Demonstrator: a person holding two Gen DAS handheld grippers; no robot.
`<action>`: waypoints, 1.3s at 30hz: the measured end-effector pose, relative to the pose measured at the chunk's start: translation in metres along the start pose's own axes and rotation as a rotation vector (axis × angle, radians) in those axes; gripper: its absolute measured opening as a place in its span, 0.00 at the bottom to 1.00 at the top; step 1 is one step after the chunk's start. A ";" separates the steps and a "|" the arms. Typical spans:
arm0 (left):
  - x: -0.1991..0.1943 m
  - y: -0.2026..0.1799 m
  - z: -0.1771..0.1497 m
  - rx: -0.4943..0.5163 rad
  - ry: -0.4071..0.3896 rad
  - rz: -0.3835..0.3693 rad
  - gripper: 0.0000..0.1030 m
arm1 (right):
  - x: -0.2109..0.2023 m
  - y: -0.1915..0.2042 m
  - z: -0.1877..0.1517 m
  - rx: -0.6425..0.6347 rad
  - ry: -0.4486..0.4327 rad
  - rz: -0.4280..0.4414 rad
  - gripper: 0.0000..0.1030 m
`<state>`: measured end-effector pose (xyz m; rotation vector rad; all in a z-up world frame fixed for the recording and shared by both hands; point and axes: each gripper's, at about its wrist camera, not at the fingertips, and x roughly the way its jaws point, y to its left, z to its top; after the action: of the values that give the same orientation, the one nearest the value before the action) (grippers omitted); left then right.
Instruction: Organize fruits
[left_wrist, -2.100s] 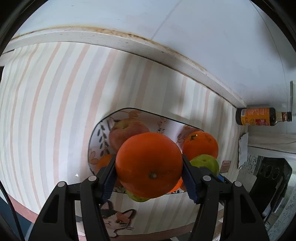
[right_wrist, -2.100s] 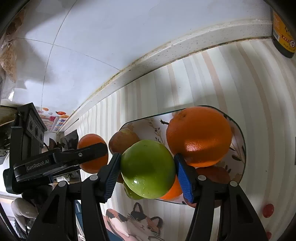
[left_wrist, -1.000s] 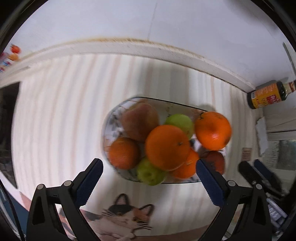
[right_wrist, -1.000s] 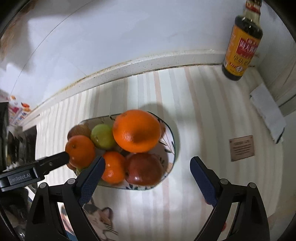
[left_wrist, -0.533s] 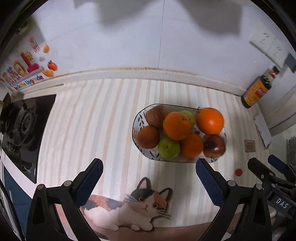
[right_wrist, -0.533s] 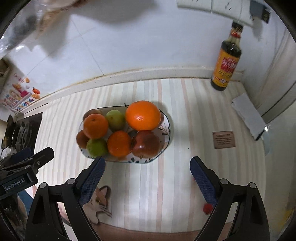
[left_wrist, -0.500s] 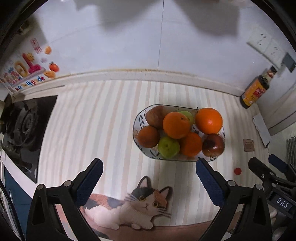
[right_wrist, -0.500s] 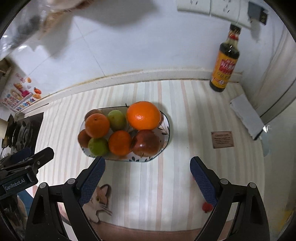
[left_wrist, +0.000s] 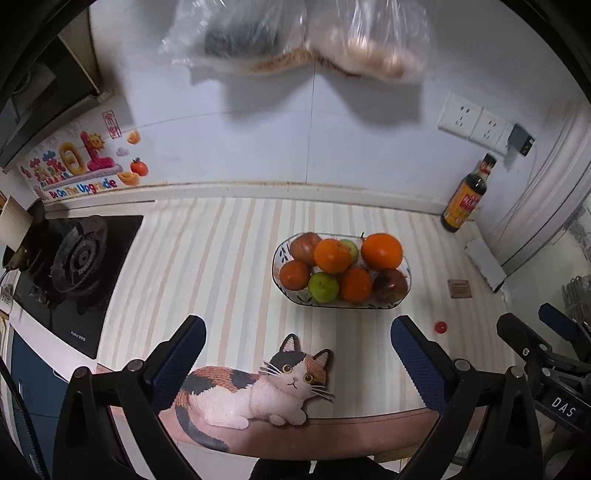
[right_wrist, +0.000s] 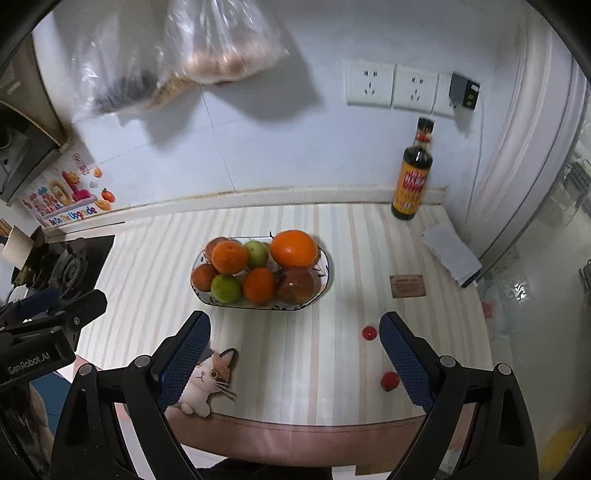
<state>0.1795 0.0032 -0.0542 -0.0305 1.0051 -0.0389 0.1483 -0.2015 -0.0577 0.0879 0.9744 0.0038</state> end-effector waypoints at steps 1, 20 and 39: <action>-0.007 0.000 -0.001 0.001 -0.012 0.003 1.00 | -0.008 0.001 -0.001 0.000 -0.009 0.000 0.92; -0.057 0.002 -0.016 0.022 -0.084 -0.011 1.00 | -0.072 0.011 -0.010 -0.009 -0.089 -0.029 0.96; 0.025 -0.043 0.004 0.098 0.045 0.020 1.00 | 0.015 -0.078 -0.007 0.181 0.053 0.051 0.96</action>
<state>0.1953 -0.0408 -0.0709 0.0704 1.0470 -0.0711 0.1481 -0.2780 -0.0796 0.2804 1.0234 -0.0351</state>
